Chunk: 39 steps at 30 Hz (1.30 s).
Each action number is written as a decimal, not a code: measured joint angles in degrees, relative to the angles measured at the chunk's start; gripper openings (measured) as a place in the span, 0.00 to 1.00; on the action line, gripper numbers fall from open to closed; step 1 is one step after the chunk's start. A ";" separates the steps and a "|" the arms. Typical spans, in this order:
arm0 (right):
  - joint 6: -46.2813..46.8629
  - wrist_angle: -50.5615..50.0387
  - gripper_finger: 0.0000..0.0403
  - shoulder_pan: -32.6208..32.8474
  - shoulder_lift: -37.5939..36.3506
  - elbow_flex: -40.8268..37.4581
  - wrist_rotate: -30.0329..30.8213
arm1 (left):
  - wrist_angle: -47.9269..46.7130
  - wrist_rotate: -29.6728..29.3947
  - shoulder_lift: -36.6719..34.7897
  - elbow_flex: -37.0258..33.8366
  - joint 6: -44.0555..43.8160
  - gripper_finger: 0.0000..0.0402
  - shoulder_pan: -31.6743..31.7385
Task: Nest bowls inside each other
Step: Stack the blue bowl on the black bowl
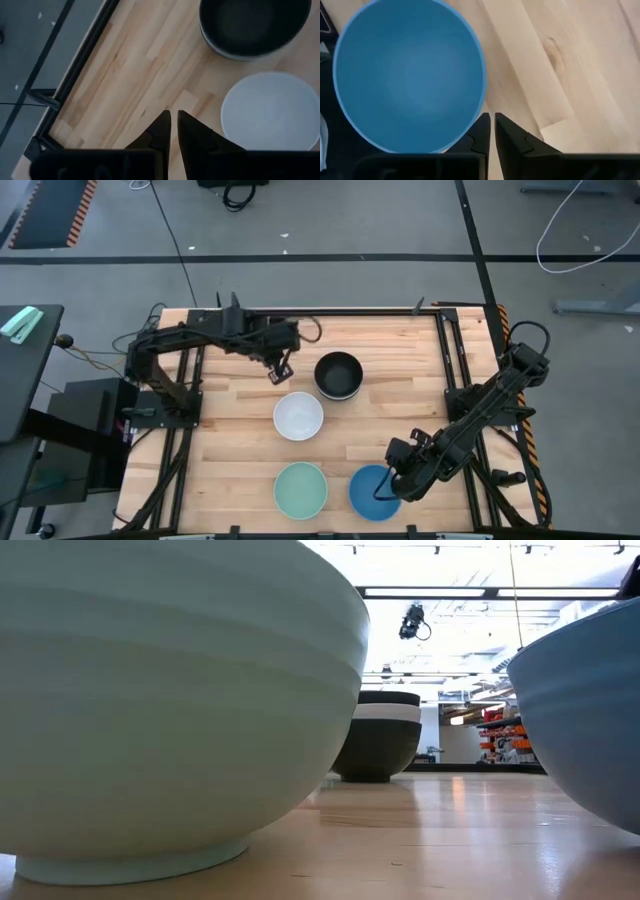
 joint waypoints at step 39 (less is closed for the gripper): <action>-0.23 6.60 0.23 -1.66 7.41 -0.02 -4.69 | 33.48 -0.29 -33.08 -55.53 -8.55 0.06 -7.71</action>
